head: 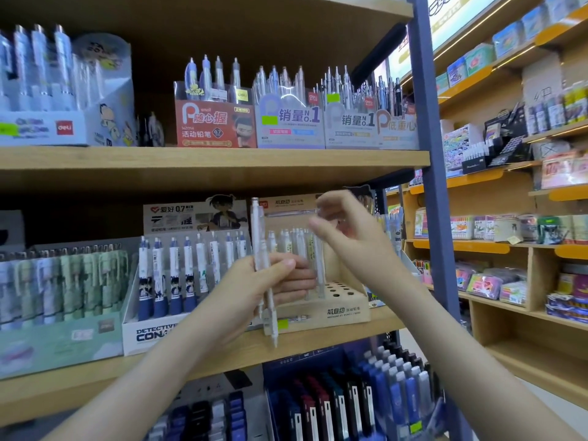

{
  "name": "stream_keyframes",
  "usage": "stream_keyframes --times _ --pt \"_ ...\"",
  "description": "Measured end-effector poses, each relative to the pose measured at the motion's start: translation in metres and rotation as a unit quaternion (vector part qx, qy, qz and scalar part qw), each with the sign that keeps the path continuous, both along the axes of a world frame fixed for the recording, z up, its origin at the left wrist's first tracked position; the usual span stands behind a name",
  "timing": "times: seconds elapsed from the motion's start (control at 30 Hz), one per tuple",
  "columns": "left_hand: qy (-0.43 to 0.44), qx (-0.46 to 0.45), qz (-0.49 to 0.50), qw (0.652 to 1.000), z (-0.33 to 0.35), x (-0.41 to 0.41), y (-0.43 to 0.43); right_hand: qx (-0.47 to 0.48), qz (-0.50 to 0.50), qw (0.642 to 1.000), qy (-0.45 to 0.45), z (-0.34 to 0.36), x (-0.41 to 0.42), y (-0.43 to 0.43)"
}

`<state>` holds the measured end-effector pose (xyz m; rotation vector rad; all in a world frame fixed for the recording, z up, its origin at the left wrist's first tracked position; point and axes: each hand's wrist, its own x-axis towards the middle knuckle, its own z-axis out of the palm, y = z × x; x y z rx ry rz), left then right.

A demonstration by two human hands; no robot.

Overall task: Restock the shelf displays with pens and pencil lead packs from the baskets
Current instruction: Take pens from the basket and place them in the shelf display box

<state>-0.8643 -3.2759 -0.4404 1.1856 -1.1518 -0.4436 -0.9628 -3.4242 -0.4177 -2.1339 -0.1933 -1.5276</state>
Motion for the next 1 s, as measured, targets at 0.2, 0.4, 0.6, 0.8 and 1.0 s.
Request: stream_keyframes --times 0.2,0.4,0.6,0.8,1.0 --pt "-0.027 0.037 -0.023 0.999 -0.003 -0.017 -0.013 0.002 0.016 0.987 0.162 -0.015 -0.015 0.033" --pt "-0.058 0.064 -0.01 0.996 -0.005 -0.013 -0.013 0.165 0.128 0.972 0.107 -0.013 -0.028 0.022" --pt "-0.054 0.04 0.008 0.998 -0.015 -0.004 -0.015 0.249 0.141 0.958 -0.038 0.0 -0.042 0.0" --pt "-0.067 -0.023 0.084 0.994 -0.008 0.004 -0.009 0.218 0.024 0.973 -0.077 0.002 -0.031 -0.024" --pt "-0.075 -0.019 0.067 0.995 -0.009 0.01 -0.002 0.139 -0.112 0.984 0.005 -0.004 0.007 -0.038"
